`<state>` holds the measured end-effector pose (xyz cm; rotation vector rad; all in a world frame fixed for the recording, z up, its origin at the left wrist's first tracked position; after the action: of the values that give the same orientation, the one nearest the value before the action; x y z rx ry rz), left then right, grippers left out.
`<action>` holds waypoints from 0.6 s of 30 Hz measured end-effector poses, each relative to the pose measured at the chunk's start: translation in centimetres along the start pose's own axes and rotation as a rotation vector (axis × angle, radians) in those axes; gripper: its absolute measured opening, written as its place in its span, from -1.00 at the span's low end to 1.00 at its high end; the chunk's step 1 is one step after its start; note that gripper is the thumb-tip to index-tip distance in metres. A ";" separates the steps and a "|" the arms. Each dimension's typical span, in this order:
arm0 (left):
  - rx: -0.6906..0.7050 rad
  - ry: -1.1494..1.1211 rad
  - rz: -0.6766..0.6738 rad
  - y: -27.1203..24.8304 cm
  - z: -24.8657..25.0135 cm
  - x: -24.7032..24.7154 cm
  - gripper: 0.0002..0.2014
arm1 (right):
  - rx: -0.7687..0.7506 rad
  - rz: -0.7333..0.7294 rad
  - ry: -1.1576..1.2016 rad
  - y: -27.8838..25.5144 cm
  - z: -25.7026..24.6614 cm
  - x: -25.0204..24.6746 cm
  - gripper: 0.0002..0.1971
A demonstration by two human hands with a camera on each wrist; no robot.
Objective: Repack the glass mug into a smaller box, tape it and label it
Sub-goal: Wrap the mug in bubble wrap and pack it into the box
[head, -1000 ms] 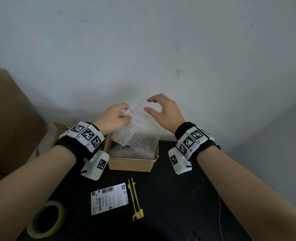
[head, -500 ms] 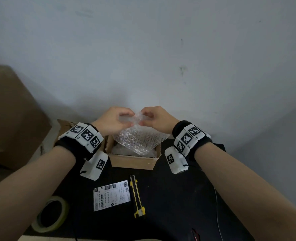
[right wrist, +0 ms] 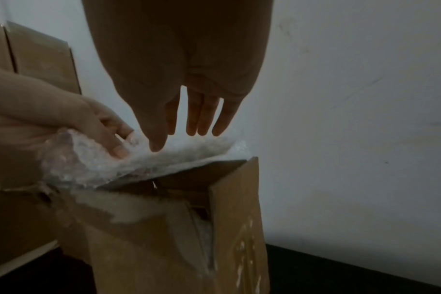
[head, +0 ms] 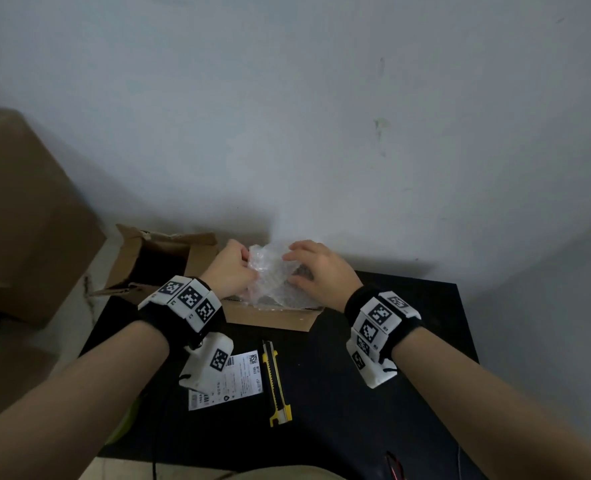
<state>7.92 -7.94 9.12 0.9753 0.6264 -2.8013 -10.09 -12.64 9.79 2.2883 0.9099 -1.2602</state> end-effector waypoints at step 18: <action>0.199 0.115 -0.081 -0.7 -1.8 0.0 -0.88 | -0.028 0.167 -0.049 -2.6 0.2 1.8 -0.67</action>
<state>8.80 -6.53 8.10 1.1791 0.4131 -2.9402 -11.29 -10.28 8.13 2.2495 0.6993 -1.2186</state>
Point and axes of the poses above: each hand's wrist, its own y-axis towards the middle knuckle, its own x-axis out of the palm, z = x × y, the point moved 1 cm from there along y, towards the middle knuckle, and after that the axes turned 7 degrees about y, right-handed, at the moved point
